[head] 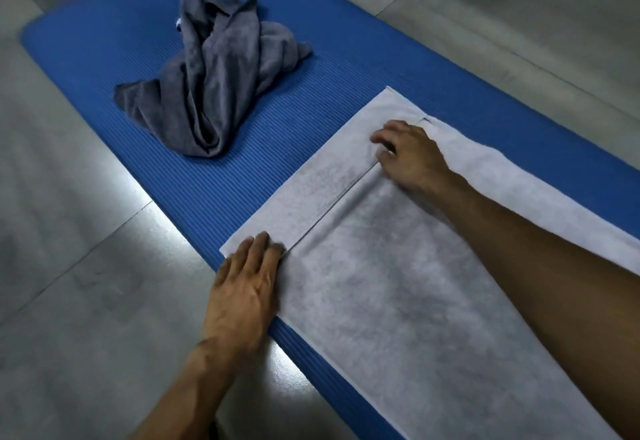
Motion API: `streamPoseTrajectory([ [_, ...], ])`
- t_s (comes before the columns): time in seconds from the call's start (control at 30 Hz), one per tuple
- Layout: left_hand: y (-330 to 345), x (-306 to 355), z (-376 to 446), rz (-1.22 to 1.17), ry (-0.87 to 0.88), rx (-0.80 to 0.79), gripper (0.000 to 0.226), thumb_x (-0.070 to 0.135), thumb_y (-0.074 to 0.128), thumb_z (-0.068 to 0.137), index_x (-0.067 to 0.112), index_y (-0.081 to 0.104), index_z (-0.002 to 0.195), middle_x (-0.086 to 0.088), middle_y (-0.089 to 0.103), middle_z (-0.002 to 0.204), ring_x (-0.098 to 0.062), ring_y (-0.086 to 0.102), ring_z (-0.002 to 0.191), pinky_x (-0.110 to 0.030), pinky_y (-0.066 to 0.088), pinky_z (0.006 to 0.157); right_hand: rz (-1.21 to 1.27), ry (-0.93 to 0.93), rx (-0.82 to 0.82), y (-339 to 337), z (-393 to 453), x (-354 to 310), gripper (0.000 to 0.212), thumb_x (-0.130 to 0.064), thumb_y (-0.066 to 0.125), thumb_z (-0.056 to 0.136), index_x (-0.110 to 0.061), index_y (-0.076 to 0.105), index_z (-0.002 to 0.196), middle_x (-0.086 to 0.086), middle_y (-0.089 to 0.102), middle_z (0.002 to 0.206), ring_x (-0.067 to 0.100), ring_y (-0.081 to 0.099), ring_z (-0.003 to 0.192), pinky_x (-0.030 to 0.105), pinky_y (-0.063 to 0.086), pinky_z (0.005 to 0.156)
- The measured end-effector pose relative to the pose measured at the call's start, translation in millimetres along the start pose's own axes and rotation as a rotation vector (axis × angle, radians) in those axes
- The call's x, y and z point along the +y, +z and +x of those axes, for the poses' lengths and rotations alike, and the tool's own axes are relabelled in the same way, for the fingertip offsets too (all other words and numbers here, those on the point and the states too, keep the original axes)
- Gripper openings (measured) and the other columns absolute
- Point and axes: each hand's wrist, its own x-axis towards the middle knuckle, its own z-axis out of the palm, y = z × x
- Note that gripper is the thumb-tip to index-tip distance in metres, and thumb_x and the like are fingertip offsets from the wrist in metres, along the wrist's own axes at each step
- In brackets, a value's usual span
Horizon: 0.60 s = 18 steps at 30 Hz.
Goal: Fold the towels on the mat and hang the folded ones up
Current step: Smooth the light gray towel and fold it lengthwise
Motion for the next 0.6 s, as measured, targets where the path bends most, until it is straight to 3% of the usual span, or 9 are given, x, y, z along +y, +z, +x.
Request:
streamPoseTrajectory([
  [0.07,-6.2,-0.8,3.2,0.011,-0.004,-0.018,0.067,0.024,0.078,0.073,0.018,0.048,0.134,-0.011,0.050,0.142,-0.034,0.050,0.129,-0.051,0.040,0.101,-0.018,-0.029,0.000,-1.3,1.0,-0.4,0.031,-0.024,0.050,0.096,-0.021,0.058,0.126,0.000,0.046,0.141,0.024,0.040,0.131,0.037,0.035,0.106],
  [0.17,-17.5,-1.4,8.5,-0.084,0.029,-0.047,0.044,0.044,0.046,0.089,0.023,0.049,0.128,-0.004,0.044,0.140,-0.028,0.043,0.130,-0.050,0.039,0.103,-0.131,0.050,0.059,-8.4,6.1,-14.2,0.028,-0.024,0.050,0.095,-0.018,0.060,0.121,0.004,0.048,0.136,0.027,0.043,0.124,0.041,0.039,0.101],
  [0.23,-23.1,-6.4,14.4,-0.195,-0.014,-0.047,0.041,0.046,0.034,0.092,0.022,0.058,0.116,-0.004,0.046,0.134,-0.028,0.045,0.121,-0.045,0.041,0.101,-0.128,0.169,0.149,-14.9,15.5,-23.6,0.026,-0.020,0.051,0.094,-0.013,0.061,0.117,0.009,0.049,0.130,0.028,0.047,0.119,0.039,0.043,0.096],
  [0.33,-23.5,-14.9,27.7,-0.314,-0.226,-0.054,0.034,0.032,0.059,0.086,0.018,0.056,0.117,-0.010,0.044,0.134,-0.034,0.044,0.119,-0.048,0.043,0.098,0.045,0.299,-0.040,-20.3,27.2,-27.6,0.033,-0.018,0.054,0.091,-0.010,0.060,0.123,0.009,0.047,0.135,0.027,0.053,0.119,0.036,0.047,0.100],
  [0.4,-25.3,-13.8,35.8,-0.381,-0.352,-0.075,0.063,0.024,0.074,0.075,0.022,0.044,0.131,-0.008,0.044,0.133,-0.034,0.043,0.120,-0.050,0.042,0.098,0.012,0.313,-0.197,-22.0,27.6,-30.3,0.042,-0.021,0.056,0.088,-0.016,0.056,0.130,0.007,0.042,0.141,0.028,0.045,0.127,0.040,0.042,0.106],
  [0.47,-28.4,-11.9,45.5,-0.424,-0.430,-0.074,0.071,0.024,0.077,0.071,0.022,0.043,0.133,-0.007,0.050,0.126,-0.034,0.048,0.115,-0.052,0.044,0.096,0.014,0.310,-0.224,-22.6,24.5,-33.2,0.054,-0.023,0.055,0.087,-0.022,0.045,0.139,0.004,0.041,0.146,0.028,0.038,0.133,0.043,0.039,0.108],
  [0.53,-32.9,-11.1,51.2,-0.374,-0.443,-0.034,0.053,0.027,0.075,0.072,0.017,0.054,0.120,-0.011,0.057,0.113,-0.034,0.054,0.104,-0.050,0.047,0.089,0.117,0.328,-0.070,-22.3,21.1,-39.8,0.054,-0.021,0.052,0.089,-0.021,0.041,0.142,0.004,0.048,0.145,0.028,0.043,0.132,0.040,0.040,0.108],
  [0.6,-36.7,-10.7,51.8,-0.220,-0.440,0.021,0.044,0.030,0.073,0.074,0.014,0.057,0.112,-0.013,0.056,0.108,-0.034,0.052,0.101,-0.047,0.043,0.087,0.038,0.285,0.176,-22.0,14.2,-51.3,0.042,-0.018,0.050,0.092,-0.018,0.048,0.134,0.006,0.055,0.136,0.028,0.049,0.124,0.040,0.041,0.103],
])
